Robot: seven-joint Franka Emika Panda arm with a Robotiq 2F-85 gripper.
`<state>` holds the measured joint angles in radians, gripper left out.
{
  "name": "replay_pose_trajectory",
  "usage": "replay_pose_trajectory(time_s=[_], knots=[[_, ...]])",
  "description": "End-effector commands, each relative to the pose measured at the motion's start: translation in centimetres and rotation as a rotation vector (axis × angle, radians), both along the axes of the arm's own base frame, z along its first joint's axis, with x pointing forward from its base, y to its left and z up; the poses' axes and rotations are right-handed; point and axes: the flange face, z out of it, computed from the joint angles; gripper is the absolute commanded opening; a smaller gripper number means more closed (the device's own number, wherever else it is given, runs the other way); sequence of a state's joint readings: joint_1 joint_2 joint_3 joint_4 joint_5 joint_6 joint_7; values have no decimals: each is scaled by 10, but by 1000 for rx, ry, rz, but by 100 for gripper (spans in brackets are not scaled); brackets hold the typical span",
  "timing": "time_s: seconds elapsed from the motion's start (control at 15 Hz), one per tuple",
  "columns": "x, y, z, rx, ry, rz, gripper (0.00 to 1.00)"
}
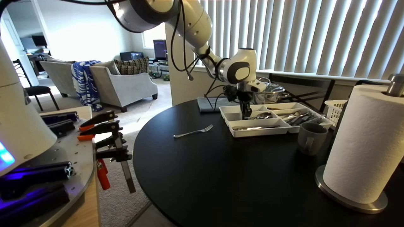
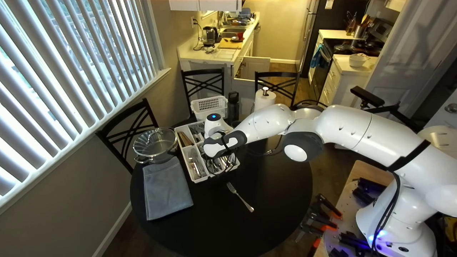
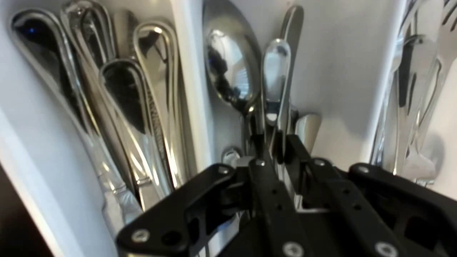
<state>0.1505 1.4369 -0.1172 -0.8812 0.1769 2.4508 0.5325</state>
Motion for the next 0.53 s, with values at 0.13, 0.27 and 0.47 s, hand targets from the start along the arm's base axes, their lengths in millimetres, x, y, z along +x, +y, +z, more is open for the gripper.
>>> replay_pose_trajectory(time_s=[0.13, 0.27, 0.47], knots=[[-6, 6, 58, -101, -54, 23, 5], [-10, 15, 72, -114, -65, 51, 5], [-20, 27, 87, -124, -67, 73, 5]])
